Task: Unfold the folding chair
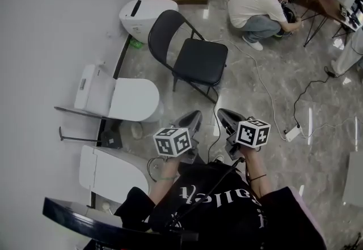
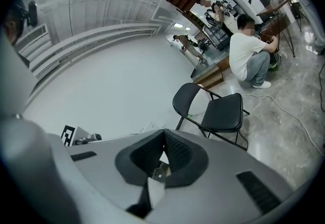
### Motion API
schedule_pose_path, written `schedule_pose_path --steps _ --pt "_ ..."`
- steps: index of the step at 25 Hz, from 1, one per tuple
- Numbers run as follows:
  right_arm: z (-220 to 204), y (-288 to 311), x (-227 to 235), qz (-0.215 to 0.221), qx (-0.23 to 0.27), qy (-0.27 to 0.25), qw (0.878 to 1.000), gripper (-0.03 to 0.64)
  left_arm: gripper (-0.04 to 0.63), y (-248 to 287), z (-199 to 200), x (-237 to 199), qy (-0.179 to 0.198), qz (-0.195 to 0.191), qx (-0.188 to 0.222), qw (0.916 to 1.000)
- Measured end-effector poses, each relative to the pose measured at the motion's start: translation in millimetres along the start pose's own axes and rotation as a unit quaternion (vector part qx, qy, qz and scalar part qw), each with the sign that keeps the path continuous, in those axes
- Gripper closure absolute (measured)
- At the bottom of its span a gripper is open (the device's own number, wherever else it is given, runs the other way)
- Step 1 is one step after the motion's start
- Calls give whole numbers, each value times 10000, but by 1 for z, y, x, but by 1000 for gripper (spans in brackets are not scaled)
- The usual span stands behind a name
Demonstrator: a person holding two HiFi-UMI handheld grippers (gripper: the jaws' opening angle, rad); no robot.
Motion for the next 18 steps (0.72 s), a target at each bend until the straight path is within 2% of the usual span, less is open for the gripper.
schedule_pose_path --steps 5,10,18 --pt "5 -5 -5 133 24 -96 9999 601 591 -3 1 12 196 46 27 9998" --pt "5 -7 -9 158 -28 -220 9996 601 591 -5 6 14 185 61 128 9997" --pt "1 -7 -5 89 -56 -202 9997 601 591 -3 -1 10 194 51 -23 9998"
Point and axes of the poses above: the fingertips, and each gripper's own axes: y forward along the fingers, x to its right, z out of its top, the point moved 4 cm from there along -y, backward along the fingers, and after that the axes turned 1 degree about z, right-handed, at the moved point
